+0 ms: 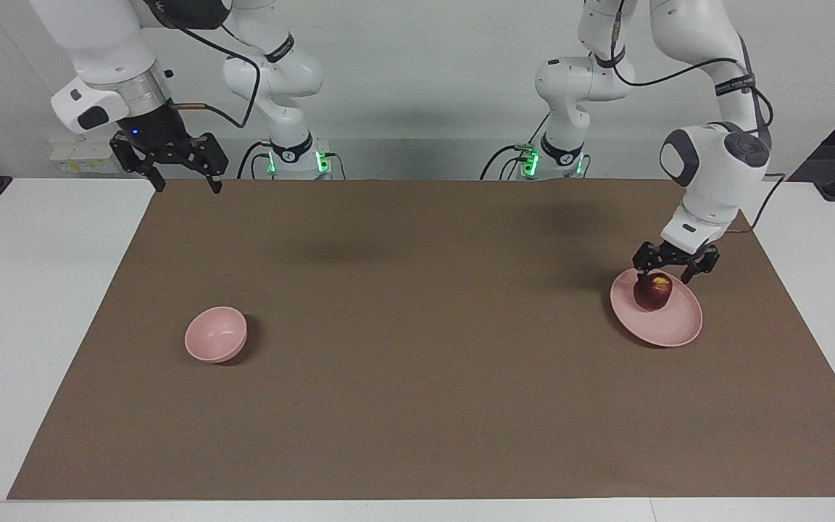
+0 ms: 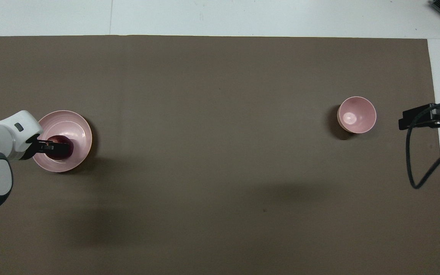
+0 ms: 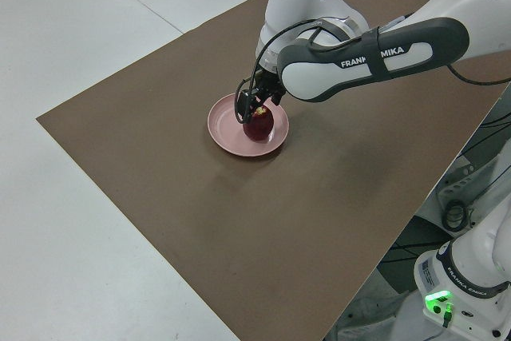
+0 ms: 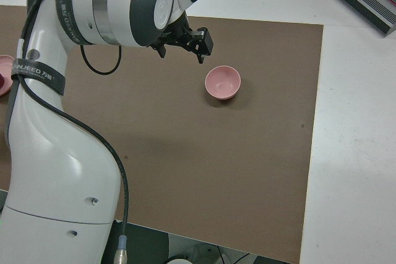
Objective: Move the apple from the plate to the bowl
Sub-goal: 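Reach the left gripper down to the red apple on the plate and grasp it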
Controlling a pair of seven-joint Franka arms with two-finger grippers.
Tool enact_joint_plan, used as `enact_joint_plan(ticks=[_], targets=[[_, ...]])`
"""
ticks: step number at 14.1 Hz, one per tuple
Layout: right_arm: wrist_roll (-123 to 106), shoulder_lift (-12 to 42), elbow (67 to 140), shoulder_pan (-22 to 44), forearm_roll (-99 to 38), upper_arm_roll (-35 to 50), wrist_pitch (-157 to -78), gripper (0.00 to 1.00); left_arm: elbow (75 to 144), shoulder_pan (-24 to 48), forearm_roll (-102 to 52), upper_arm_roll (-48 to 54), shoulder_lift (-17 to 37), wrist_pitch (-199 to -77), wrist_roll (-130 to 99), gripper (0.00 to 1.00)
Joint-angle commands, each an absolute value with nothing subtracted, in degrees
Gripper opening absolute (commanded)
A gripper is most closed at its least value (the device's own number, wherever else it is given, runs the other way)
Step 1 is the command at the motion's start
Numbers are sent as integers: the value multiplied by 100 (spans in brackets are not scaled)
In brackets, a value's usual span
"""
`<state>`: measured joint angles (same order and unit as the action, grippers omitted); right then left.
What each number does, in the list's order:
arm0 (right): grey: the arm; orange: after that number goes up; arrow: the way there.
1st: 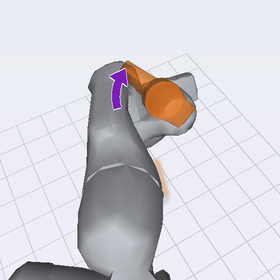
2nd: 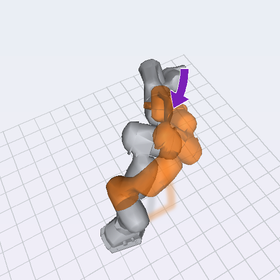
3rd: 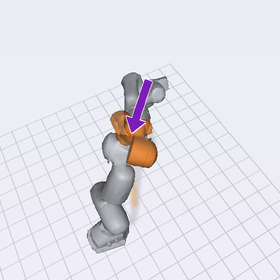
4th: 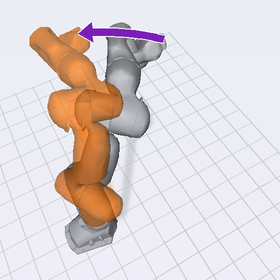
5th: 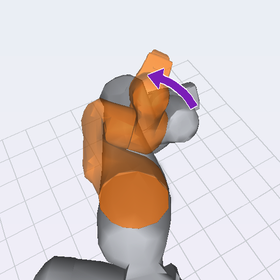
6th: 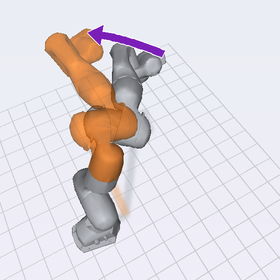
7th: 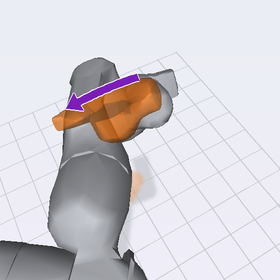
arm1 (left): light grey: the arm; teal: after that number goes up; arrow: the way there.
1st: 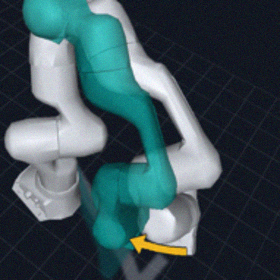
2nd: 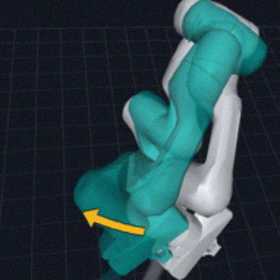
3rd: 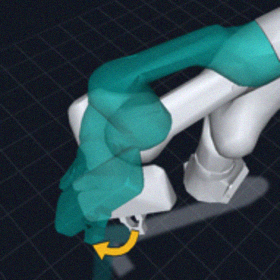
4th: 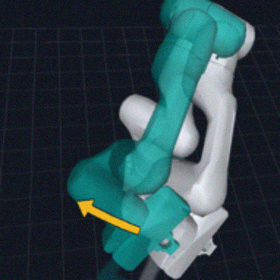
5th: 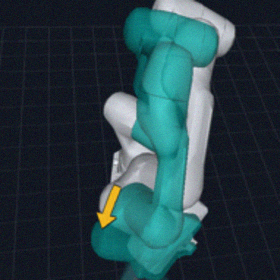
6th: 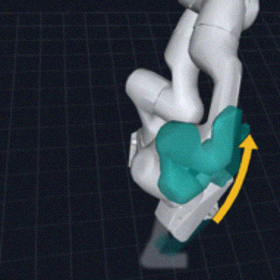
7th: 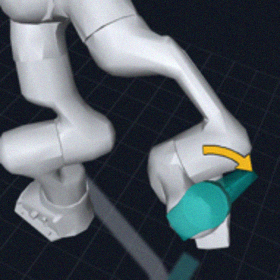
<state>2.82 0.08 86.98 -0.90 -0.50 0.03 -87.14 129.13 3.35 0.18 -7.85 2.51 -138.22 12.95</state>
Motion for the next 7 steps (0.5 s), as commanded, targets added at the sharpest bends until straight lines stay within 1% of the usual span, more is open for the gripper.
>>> enact_joint_plan(ticks=[1, 5, 6, 7], targets=[[158, -70, 8798, -141, -53, 26, -8807, 100, 13008, 308, 62, -791, 448, -14307, 1362, 100], [158, -70, 8798, -141, -53, 18, -8807, 100, 13060, 281, 62, -791, 475, -14300, 1362, 100], [158, -70, 8798, -141, -53, 18, -8807, 100, 13069, 281, 62, -791, 483, -14300, 1371, 85], [158, -70, 8798, -141, -53, 18, -8807, 100, 13069, 290, 62, -791, 475, -14291, 1380, 63]])
